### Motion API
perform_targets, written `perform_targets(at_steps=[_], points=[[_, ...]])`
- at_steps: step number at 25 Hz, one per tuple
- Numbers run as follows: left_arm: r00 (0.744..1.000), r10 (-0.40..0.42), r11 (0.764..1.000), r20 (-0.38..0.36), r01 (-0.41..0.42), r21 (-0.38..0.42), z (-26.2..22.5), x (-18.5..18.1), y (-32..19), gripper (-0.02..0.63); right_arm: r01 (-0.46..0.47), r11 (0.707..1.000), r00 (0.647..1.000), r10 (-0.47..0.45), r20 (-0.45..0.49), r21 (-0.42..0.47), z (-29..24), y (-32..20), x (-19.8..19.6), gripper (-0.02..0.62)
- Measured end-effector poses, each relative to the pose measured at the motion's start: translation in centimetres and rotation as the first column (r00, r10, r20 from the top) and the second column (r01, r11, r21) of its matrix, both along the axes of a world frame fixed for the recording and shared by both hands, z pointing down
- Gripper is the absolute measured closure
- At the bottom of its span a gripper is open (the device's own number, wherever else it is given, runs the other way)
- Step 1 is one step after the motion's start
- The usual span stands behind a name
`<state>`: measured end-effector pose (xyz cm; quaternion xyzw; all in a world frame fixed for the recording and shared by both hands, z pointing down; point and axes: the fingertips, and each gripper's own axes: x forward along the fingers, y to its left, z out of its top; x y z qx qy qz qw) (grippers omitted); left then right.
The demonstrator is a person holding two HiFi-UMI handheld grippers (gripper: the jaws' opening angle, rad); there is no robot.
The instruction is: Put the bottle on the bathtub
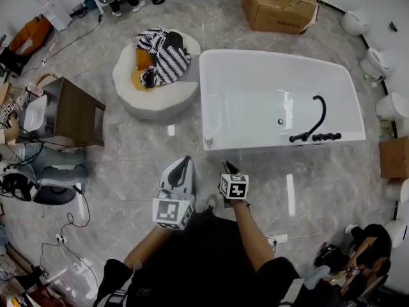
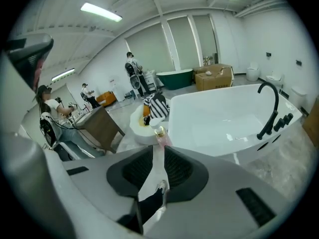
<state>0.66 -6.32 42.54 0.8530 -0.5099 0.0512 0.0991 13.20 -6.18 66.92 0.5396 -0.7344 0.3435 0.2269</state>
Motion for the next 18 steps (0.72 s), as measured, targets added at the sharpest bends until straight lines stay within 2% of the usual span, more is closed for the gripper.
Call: perform_targets(at_steps=[4,8,10,13,18], points=[[1.0,-0.018,1.0,0.025,0.017,0.023,-1.2,0.9,4.2,0.589,0.001,0.998,1.0,-0.002,0.021,0.059,-3.8,2.7,1.7,0.554],[0.999,-0.011,0.998,0.054,0.007,0.068,-2.2,1.4,7.4,0.589,-0.015,0.991,0.999,0.009,0.049,0.13,-7.4,4.3,2.0,0.578],[0.999,-0.006,0.996,0.045,0.002,0.085,-2.8,1.7,8.4,0.589,-0.019,0.986,0.999,0.011,0.051,0.166,-9.1,5.2,1.8,0.583],[1.0,-0.005,0.995,0.017,0.003,0.104,-3.8,1.8,9.5,0.589,-0.024,0.972,0.999,0.012,0.05,0.233,-11.9,6.6,1.5,0.584],[1.0,0.021,0.993,0.017,-0.022,0.115,-3.9,1.1,11.2,0.589,-0.038,0.942,0.998,0.021,0.054,0.334,-15.9,9.2,0.6,0.584]])
